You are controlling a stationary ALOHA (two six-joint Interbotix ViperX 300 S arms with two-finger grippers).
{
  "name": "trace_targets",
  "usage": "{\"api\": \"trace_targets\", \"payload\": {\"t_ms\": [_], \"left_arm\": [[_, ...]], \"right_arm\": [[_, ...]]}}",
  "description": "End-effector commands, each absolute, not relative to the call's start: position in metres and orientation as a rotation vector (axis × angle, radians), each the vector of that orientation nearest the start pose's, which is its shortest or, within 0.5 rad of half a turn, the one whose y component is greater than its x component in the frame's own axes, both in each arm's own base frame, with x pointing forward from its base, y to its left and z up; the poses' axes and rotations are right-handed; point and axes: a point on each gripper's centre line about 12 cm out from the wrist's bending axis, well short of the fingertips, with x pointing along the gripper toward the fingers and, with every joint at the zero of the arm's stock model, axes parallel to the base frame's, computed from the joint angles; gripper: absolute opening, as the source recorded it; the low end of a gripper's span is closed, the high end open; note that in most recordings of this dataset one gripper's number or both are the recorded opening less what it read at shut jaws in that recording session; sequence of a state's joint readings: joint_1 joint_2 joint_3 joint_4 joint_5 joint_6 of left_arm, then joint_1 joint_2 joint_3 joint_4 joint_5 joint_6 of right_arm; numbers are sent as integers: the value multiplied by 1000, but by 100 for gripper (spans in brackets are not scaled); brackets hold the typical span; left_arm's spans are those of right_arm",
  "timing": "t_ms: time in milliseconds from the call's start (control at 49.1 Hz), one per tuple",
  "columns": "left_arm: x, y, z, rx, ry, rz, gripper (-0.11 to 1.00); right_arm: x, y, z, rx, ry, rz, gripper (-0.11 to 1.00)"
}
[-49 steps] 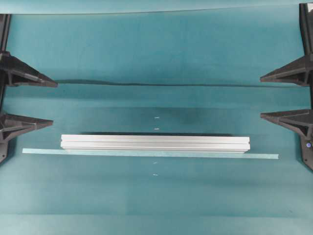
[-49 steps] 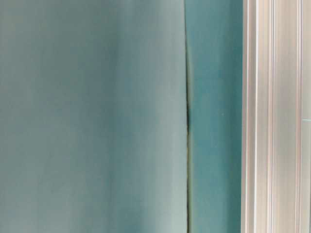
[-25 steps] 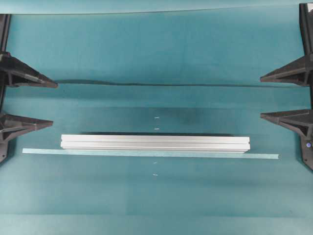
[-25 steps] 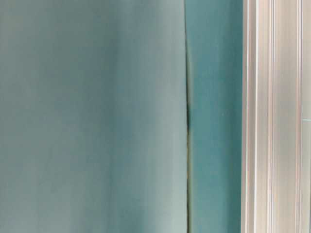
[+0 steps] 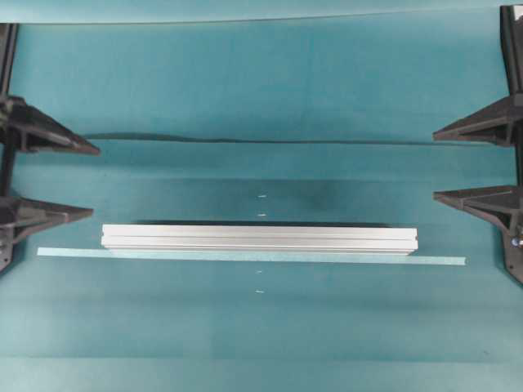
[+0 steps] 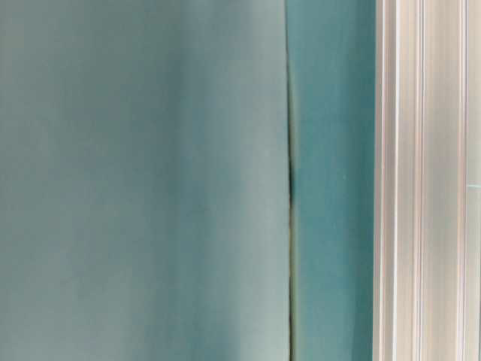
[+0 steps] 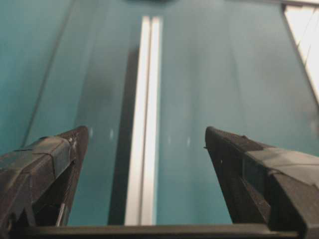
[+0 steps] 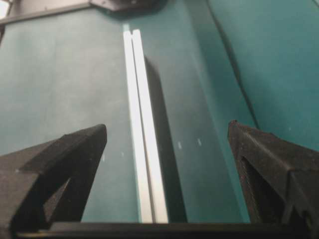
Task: Lift the metal rail with both hands.
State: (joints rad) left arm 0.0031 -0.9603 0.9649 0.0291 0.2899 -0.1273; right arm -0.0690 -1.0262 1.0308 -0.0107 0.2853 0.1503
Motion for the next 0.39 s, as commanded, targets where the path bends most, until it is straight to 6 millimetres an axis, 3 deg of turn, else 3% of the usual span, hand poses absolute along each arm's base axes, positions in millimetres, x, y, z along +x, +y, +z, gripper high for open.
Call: {"api": "trace_targets", "payload": {"t_ms": [0, 367], "left_arm": [[203, 3, 312, -105, 284, 31, 97], [205, 2, 310, -128, 206, 26, 97]], "right_arm": [[188, -13, 297, 153, 280, -91, 98], [183, -13, 289, 171, 256, -91, 98]]}}
